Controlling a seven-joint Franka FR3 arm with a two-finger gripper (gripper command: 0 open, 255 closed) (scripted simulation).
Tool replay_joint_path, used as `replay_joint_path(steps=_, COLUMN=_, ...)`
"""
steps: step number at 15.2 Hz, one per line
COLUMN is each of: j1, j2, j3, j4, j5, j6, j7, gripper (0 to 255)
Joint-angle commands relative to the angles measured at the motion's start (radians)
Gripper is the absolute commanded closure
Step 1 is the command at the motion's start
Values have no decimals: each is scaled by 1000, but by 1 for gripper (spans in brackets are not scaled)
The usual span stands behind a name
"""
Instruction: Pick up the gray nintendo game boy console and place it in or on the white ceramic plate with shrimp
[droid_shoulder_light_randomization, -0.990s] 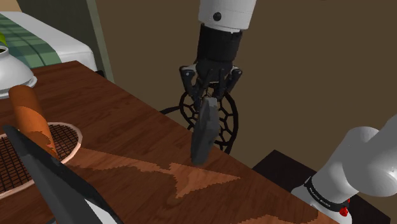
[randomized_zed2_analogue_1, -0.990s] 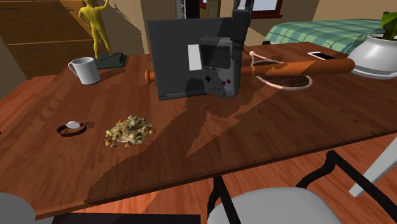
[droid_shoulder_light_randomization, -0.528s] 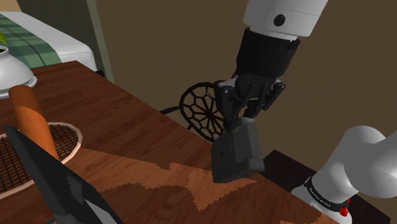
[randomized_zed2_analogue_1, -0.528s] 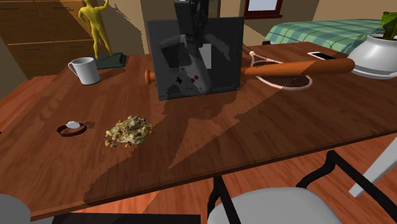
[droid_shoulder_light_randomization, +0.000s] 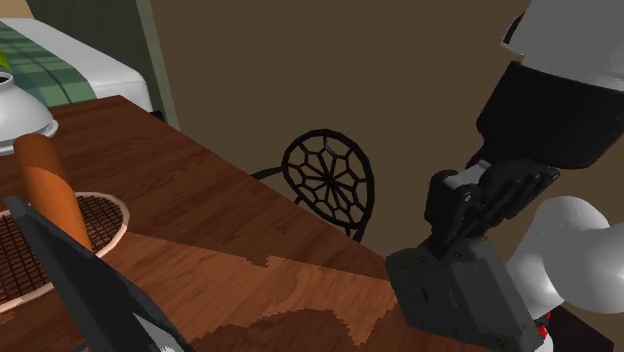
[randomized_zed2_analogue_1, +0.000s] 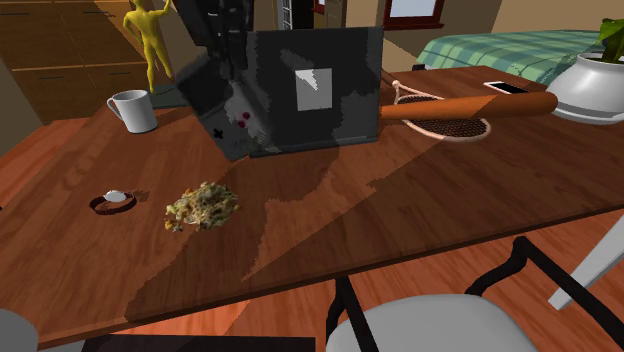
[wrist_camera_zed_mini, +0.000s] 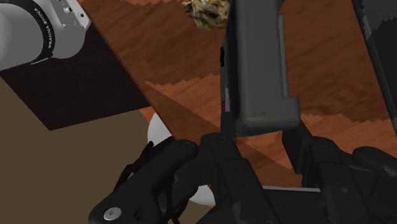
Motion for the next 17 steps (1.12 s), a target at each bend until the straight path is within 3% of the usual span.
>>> replay_joint_path(steps=1, j1=26, j2=-54, j3=-1, j4=-15, j5=26, j6=-32, j7=25, gripper=255)
replay_joint_path(steps=5, j1=66, j2=-123, j3=16, j4=-22, j5=68, j6=-78, j7=83, gripper=255)
replay_joint_path(steps=17, j1=91, j2=-181, j3=50, j4=-213, j5=110, j6=57, j7=57, gripper=255)
